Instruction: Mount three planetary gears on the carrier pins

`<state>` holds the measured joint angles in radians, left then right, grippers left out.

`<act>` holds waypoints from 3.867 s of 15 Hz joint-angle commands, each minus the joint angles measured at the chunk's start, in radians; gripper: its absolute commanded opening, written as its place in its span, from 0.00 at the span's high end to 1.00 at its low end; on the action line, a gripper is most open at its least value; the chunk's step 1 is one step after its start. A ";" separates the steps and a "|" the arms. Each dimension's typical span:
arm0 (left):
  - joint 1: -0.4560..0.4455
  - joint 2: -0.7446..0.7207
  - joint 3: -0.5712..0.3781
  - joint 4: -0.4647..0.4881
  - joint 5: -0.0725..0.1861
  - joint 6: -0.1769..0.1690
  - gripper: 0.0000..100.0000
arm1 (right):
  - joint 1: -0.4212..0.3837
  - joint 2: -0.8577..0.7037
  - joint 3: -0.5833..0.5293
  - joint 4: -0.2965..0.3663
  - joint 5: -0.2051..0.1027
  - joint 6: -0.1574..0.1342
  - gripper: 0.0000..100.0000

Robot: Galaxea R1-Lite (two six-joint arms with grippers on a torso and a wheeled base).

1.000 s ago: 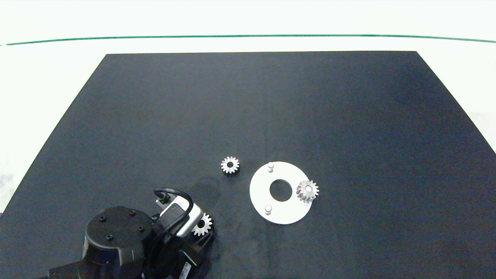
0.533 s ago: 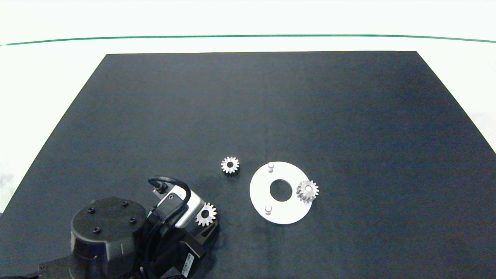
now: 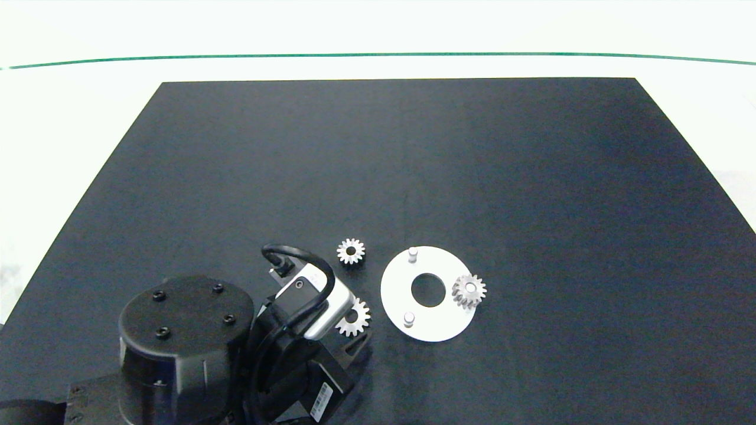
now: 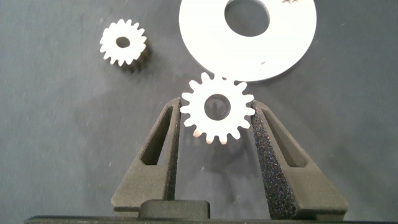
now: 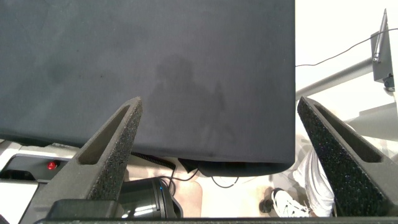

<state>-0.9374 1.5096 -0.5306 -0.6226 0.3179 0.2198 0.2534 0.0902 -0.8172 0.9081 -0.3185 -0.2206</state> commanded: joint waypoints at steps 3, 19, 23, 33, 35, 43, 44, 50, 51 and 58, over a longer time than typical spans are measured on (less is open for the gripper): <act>-0.073 0.078 -0.071 0.017 0.030 0.016 0.90 | 0.000 0.003 0.003 0.006 -0.002 -0.003 0.00; -0.095 0.231 -0.219 0.020 0.055 0.052 0.90 | 0.006 0.000 -0.005 0.006 -0.002 -0.003 0.00; -0.086 0.233 -0.219 0.020 0.055 0.053 0.90 | 0.006 0.000 -0.008 0.005 -0.002 -0.003 0.00; -0.077 0.248 -0.218 0.015 0.055 0.059 0.90 | 0.006 0.000 -0.019 0.006 -0.002 -0.003 0.00; -0.077 0.251 -0.218 0.015 0.055 0.059 0.90 | 0.006 0.000 -0.023 0.006 -0.004 -0.003 0.00; -0.078 0.274 -0.230 0.015 0.055 0.059 0.90 | 0.007 0.000 -0.028 0.006 -0.002 -0.003 0.00; -0.080 0.267 -0.230 0.014 0.055 0.059 0.90 | 0.006 0.000 -0.028 0.006 -0.004 -0.003 0.00; -0.078 0.264 -0.219 0.014 0.055 0.058 0.90 | 0.007 0.000 -0.033 0.006 -0.004 -0.003 0.00; -0.078 0.265 -0.219 0.012 0.055 0.058 0.90 | 0.007 0.000 -0.034 0.006 -0.004 -0.003 0.00; -0.080 0.247 -0.223 0.015 0.055 0.058 0.00 | 0.007 0.000 -0.037 0.006 -0.002 -0.003 0.00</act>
<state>-1.0164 1.7649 -0.7515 -0.6060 0.3702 0.2762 0.2598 0.0898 -0.8543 0.9087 -0.3198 -0.2221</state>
